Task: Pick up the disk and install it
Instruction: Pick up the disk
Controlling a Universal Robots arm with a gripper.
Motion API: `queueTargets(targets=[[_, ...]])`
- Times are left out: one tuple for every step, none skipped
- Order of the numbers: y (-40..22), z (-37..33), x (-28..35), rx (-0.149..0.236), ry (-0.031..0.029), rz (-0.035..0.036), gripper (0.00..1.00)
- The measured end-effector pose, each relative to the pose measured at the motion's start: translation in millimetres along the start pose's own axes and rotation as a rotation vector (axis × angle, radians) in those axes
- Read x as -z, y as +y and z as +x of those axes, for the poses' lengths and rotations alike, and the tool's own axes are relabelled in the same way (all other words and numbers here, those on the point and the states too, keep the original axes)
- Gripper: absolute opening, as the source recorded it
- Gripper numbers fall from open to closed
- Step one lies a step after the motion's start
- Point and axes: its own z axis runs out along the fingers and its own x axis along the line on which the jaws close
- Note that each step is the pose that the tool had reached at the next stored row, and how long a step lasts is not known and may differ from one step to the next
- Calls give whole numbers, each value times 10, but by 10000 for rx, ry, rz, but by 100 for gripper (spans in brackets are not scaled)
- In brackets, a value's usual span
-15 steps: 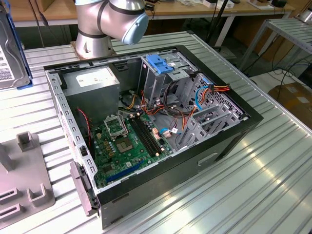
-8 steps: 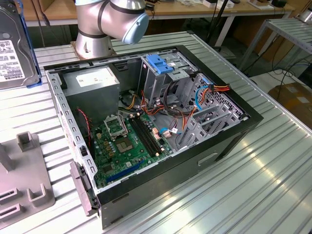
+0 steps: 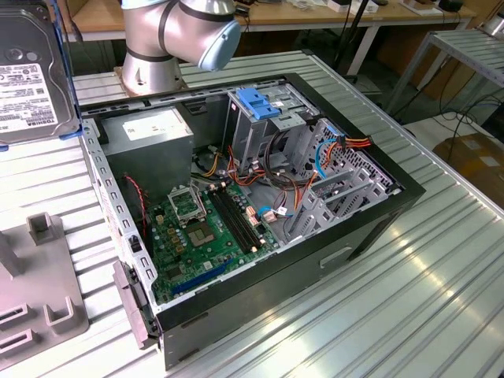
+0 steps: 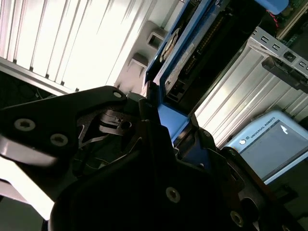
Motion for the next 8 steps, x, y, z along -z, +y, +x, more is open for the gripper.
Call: queueTargets(targets=[[-21,0,-1,0,2,0,36],[-38,-1,-1,0,4,0,36],[-63,-1,-2,0,6,0,36],[-80,-2,-3,0,6,1,36],[-96,-2,-4,0,8,0,36],[-112,-3,-4,0,9,0,36],[-129,-3,-5,-1,11,0,36],[-147,-3,-5,0,13,0,36]])
